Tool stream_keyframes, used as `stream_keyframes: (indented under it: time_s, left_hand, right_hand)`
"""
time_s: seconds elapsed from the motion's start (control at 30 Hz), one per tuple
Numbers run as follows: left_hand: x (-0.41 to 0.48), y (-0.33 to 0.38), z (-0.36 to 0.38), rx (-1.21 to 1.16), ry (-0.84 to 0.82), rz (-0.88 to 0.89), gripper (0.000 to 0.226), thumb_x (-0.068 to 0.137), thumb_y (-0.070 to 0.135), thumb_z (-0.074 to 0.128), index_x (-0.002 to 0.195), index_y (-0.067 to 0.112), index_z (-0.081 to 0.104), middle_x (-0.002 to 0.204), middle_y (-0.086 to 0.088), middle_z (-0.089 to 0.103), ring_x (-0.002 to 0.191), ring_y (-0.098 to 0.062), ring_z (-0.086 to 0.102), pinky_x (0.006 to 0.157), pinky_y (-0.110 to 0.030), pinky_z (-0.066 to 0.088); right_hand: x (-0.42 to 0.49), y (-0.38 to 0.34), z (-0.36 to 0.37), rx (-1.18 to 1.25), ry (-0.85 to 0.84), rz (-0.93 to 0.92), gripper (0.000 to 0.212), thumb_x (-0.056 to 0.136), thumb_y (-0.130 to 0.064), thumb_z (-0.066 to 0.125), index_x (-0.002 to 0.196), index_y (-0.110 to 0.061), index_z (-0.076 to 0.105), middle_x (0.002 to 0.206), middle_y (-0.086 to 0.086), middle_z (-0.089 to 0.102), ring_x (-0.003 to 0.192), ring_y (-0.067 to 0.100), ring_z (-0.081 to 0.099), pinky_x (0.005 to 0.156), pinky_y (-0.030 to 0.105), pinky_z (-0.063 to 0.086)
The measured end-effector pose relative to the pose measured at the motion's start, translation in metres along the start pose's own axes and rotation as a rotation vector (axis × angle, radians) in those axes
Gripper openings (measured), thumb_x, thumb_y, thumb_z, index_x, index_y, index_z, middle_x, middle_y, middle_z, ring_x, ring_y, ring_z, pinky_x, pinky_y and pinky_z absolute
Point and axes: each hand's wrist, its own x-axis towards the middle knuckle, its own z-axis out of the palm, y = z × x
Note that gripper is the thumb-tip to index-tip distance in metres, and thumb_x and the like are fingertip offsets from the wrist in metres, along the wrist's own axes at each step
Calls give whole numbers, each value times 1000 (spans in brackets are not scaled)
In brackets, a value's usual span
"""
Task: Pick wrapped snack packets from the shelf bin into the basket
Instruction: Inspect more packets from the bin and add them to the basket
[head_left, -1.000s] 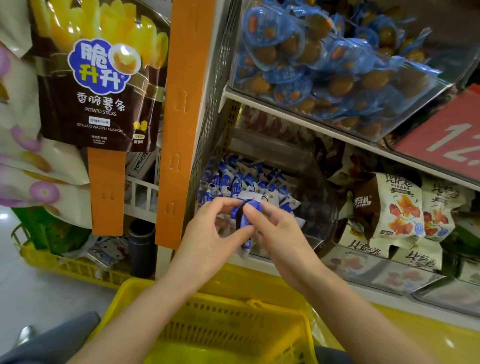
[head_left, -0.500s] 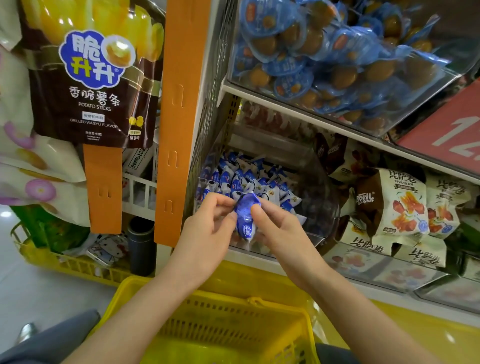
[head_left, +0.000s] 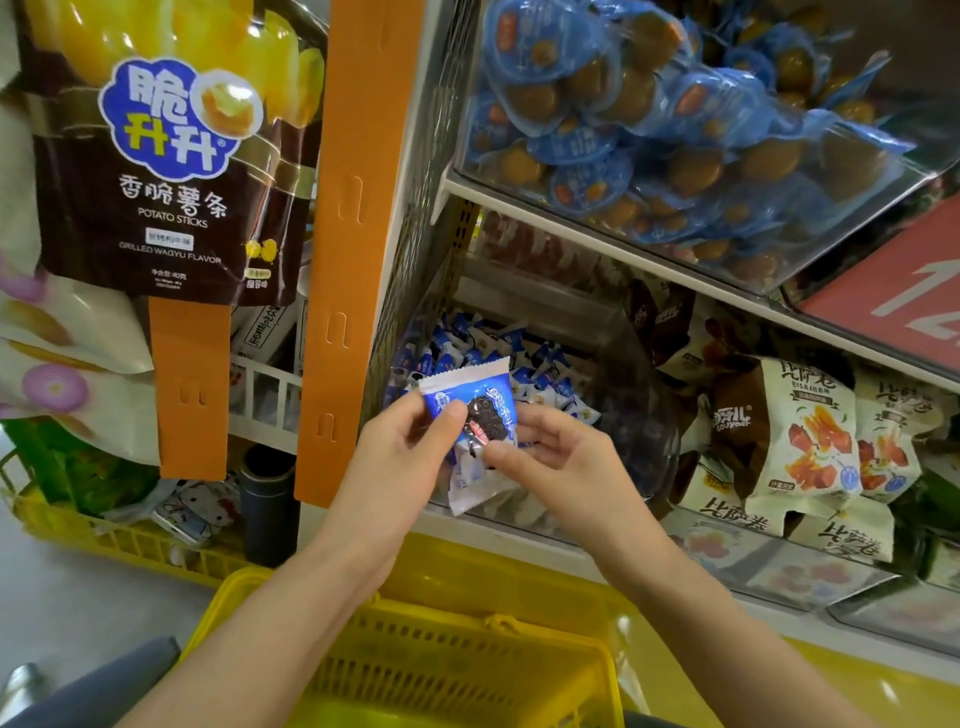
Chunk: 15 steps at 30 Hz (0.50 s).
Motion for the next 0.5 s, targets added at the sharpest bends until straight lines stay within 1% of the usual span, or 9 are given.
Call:
stream_keyframes:
  time_s: [0.07, 0.13, 0.2, 0.23, 0.27, 0.33, 0.4, 0.43, 0.5]
  left_hand:
    - [4, 1, 1, 23, -10, -3, 23, 88, 29, 56, 109, 22, 62, 103, 1, 70, 98, -12, 66, 92, -43, 51]
    - [7, 1, 3, 35, -24, -9, 22, 87, 30, 58, 108, 26, 63, 102, 7, 70, 99, -8, 65, 95, -39, 49]
    - [11, 2, 2, 18, -5, 11, 20, 87, 29, 59, 105, 23, 64, 96, 8, 71, 97, -6, 65, 95, -38, 49]
    - [13, 2, 1, 2, 10, 26, 16, 87, 27, 59, 101, 22, 65, 90, 11, 71, 93, -4, 65, 93, -36, 50]
    - [15, 3, -1, -12, 20, 39, 13, 88, 25, 58, 98, 22, 65, 85, 13, 71, 89, 0, 65, 91, -34, 50]
    - [18, 6, -4, -32, 29, 49, 11, 88, 24, 57, 97, 26, 63, 86, 17, 71, 89, 4, 64, 89, -28, 49]
    - [21, 7, -7, -35, 31, 53, 14, 88, 25, 57, 100, 31, 61, 94, 17, 70, 95, 3, 63, 92, -29, 48]
    - [23, 7, -8, -34, 28, 56, 16, 88, 25, 57, 101, 34, 60, 98, 16, 70, 98, 1, 63, 94, -30, 48]
    - [25, 8, -10, -25, 20, 64, 17, 88, 26, 57, 101, 37, 58, 103, 16, 69, 100, 0, 62, 96, -33, 48]
  right_hand:
    - [6, -2, -2, 22, 24, -59, 20, 76, -19, 72, 93, -27, 66, 86, -16, 72, 78, 2, 68, 70, 14, 53]
    - [12, -5, -3, 27, 18, -104, 20, 72, -30, 69, 92, -29, 66, 87, -17, 72, 80, 1, 68, 68, 12, 51]
    - [26, -5, -6, 34, -7, -119, 17, 81, -34, 61, 94, -26, 68, 88, -13, 73, 81, 1, 67, 67, 11, 50]
    - [38, -3, -9, 41, 23, -120, 15, 88, -31, 56, 94, -25, 68, 87, -12, 73, 79, 0, 67, 66, 12, 50]
    - [54, 1, -15, 32, 98, -116, 17, 92, -27, 52, 91, -24, 68, 84, -10, 73, 77, -1, 66, 67, 12, 50]
    - [94, 13, -28, -49, 295, -55, 18, 94, -26, 51, 87, -23, 66, 85, -6, 70, 78, 4, 65, 73, 19, 52]
    - [135, 28, -39, -230, 409, 84, 24, 95, -29, 49, 99, -11, 65, 92, 1, 62, 88, 18, 62, 78, 29, 48]
    - [153, 37, -43, -339, 413, 148, 30, 97, -29, 46, 109, -7, 62, 95, 4, 56, 93, 23, 59, 78, 30, 43]
    - [179, 55, -51, -494, 362, 209, 32, 98, -27, 41, 116, -5, 57, 100, 10, 54, 95, 26, 55, 72, 26, 37]
